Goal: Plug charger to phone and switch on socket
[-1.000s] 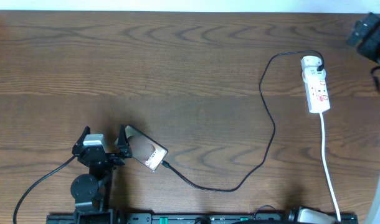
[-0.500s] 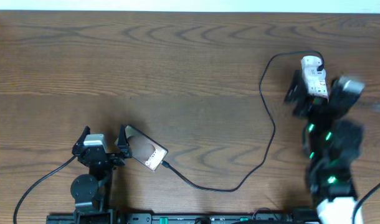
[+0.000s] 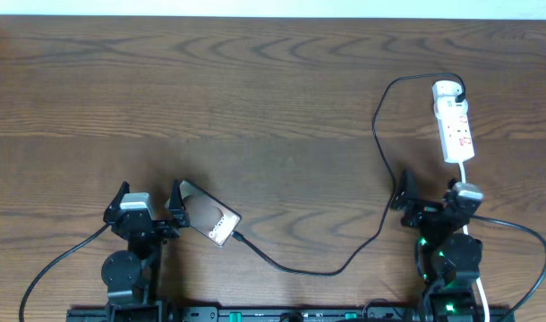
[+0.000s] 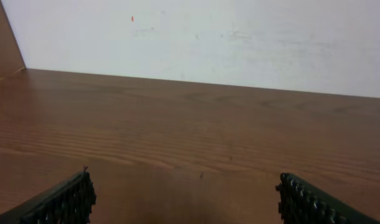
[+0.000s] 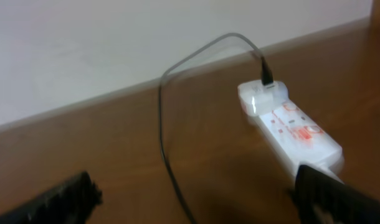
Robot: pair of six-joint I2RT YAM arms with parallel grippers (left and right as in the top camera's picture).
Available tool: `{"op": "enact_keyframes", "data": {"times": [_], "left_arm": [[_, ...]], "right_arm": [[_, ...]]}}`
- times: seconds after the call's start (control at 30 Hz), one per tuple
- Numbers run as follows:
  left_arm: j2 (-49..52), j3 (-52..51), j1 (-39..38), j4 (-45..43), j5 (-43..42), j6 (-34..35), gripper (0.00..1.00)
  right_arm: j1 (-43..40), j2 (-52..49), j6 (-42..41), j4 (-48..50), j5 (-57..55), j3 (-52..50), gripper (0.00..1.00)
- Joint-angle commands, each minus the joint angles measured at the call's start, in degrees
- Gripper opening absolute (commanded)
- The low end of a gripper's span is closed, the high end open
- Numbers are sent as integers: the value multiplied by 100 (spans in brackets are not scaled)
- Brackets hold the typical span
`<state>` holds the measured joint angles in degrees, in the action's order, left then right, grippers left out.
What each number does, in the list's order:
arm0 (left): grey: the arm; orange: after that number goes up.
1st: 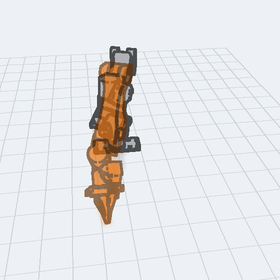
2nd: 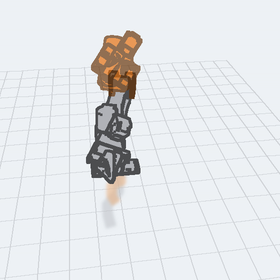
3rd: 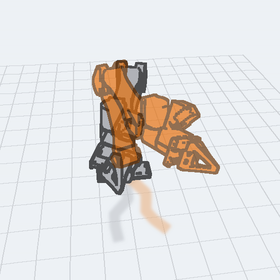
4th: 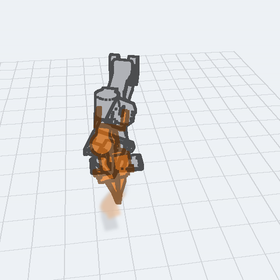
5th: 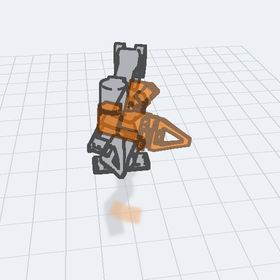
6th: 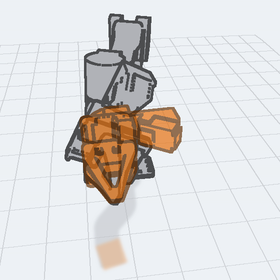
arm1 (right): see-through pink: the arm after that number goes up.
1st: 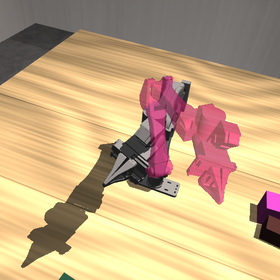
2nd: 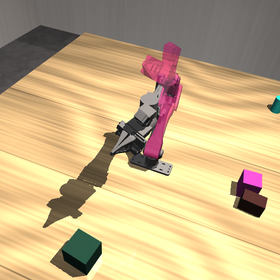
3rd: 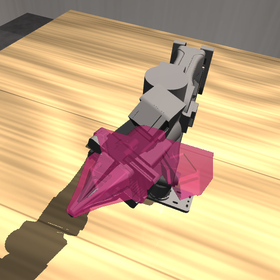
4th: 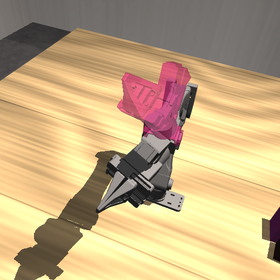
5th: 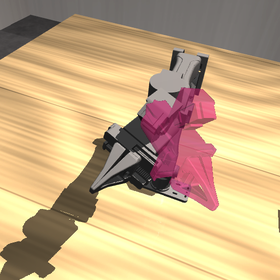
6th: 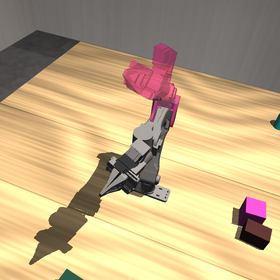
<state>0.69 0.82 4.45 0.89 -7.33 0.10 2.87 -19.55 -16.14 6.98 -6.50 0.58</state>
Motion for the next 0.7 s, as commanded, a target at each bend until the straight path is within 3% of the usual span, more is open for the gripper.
{"op": "enact_keyframes", "data": {"times": [0.0,0.2,0.4,0.67], "left_arm": [[-46,-57,26,256,-120,-31,92],[-46,-57,26,256,-120,-31,92],[-46,-57,26,256,-120,-31,92],[-46,-57,24,256,-120,-31,92]], "right_arm": [[22,437,-9,-903,-94,-26,99],[22,1119,874,-1086,46,-26,99],[17,1963,935,-1067,42,-26,99],[22,1928,981,-1067,44,-26,99]]}}
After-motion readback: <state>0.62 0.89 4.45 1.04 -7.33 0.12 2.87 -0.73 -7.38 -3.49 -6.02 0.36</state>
